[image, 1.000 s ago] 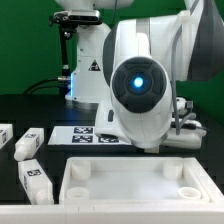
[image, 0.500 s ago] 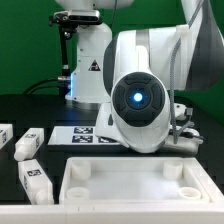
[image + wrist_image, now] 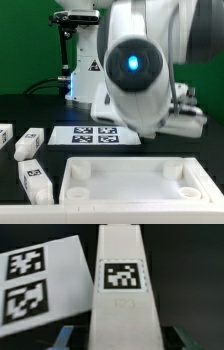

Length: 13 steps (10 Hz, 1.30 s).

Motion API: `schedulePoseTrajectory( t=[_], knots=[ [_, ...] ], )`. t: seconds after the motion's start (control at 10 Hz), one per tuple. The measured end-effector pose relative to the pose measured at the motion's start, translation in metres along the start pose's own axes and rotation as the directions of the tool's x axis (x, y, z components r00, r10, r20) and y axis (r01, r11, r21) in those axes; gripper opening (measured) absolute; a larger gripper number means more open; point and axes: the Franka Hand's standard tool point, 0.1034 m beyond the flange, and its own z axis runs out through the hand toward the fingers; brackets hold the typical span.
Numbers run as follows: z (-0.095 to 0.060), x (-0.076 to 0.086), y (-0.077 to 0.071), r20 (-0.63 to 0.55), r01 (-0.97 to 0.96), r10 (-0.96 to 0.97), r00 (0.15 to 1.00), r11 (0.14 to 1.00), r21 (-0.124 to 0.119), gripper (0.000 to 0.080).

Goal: Assemble desk

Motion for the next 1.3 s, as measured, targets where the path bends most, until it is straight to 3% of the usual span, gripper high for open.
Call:
schedulePoseTrajectory(
  t=[0.1, 0.2, 0.5, 0.6, 0.7, 0.8, 0.9, 1.0, 1.1, 1.2, 1.3],
  knots=[
    [-0.025, 0.002, -0.002, -0.127, 0.077, -0.079, 0.989, 0.997, -0.024, 0.0285],
    [-0.026, 0.004, -0.001, -0.201, 0.129, -0.133, 0.971, 0.991, -0.036, 0.0285],
    [-0.027, 0.006, -0.005, -0.37, 0.113, -0.113, 0.922, 0.993, -0.02, 0.0286],
    [-0.05, 0.0, -0.009, -0.404, 0.146, -0.143, 0.903, 0.989, -0.024, 0.0286],
    [-0.093, -0.005, -0.023, -0.494, 0.185, -0.178, 0.851, 0.982, -0.037, 0.0287],
    [-0.116, -0.01, -0.041, -0.582, 0.199, -0.193, 0.79, 0.978, -0.054, 0.0287],
    [-0.11, -0.021, -0.053, -0.599, 0.119, -0.106, 0.794, 0.993, -0.018, 0.0287],
    [-0.111, -0.016, -0.057, -0.659, 0.153, -0.133, 0.74, 0.988, -0.027, 0.0287],
    [-0.113, -0.014, -0.057, -0.714, 0.153, -0.114, 0.691, 0.988, -0.01, 0.0287],
    [-0.111, -0.015, -0.059, -0.741, 0.163, -0.117, 0.661, 0.987, -0.011, 0.0287],
    [-0.118, -0.012, -0.062, -0.778, 0.19, -0.142, 0.612, 0.981, -0.03, 0.0287]
  ],
)
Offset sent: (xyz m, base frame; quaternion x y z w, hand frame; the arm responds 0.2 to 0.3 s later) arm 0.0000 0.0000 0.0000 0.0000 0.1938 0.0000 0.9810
